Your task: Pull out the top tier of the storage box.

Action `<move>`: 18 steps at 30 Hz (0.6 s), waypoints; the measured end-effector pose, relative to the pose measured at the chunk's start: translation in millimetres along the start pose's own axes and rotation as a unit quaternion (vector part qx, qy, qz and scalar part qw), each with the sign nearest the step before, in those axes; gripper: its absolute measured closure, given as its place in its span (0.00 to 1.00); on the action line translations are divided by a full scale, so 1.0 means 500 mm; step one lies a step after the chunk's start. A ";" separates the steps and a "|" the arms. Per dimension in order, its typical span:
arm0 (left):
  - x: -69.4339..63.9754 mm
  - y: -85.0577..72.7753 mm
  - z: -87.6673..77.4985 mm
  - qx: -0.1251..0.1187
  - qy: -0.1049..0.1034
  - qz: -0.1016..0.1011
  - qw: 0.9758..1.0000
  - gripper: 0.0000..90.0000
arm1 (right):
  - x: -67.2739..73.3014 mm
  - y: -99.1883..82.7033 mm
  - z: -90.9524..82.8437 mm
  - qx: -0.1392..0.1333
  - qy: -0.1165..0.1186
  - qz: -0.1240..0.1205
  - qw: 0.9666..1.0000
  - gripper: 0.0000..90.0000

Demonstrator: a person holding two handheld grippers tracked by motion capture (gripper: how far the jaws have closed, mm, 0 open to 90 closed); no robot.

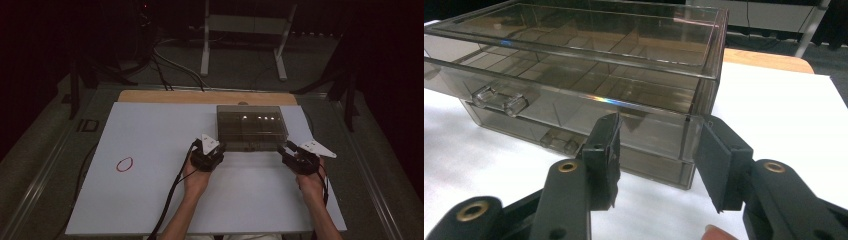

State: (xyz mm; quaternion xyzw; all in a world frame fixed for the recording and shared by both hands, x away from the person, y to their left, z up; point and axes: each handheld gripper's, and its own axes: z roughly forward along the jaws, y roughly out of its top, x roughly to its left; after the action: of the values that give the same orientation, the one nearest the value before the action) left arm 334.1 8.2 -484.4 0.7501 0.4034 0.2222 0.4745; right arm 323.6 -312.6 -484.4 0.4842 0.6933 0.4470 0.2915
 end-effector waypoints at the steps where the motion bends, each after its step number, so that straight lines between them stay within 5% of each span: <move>1: 0.000 0.000 -0.001 0.000 0.000 -0.001 1.000 0.80 | 0.001 0.000 -0.001 0.001 0.000 0.000 1.000 0.60; 18: -0.013 -0.004 -0.029 0.004 -0.016 -0.004 1.000 0.80 | 0.006 -0.006 -0.033 0.006 0.007 -0.001 1.000 0.62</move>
State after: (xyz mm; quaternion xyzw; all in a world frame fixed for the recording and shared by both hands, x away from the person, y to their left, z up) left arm 319.0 11.0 -479.5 0.7540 0.3995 0.2066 0.4787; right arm 307.6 -315.8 -479.7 0.4823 0.6986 0.4459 0.2836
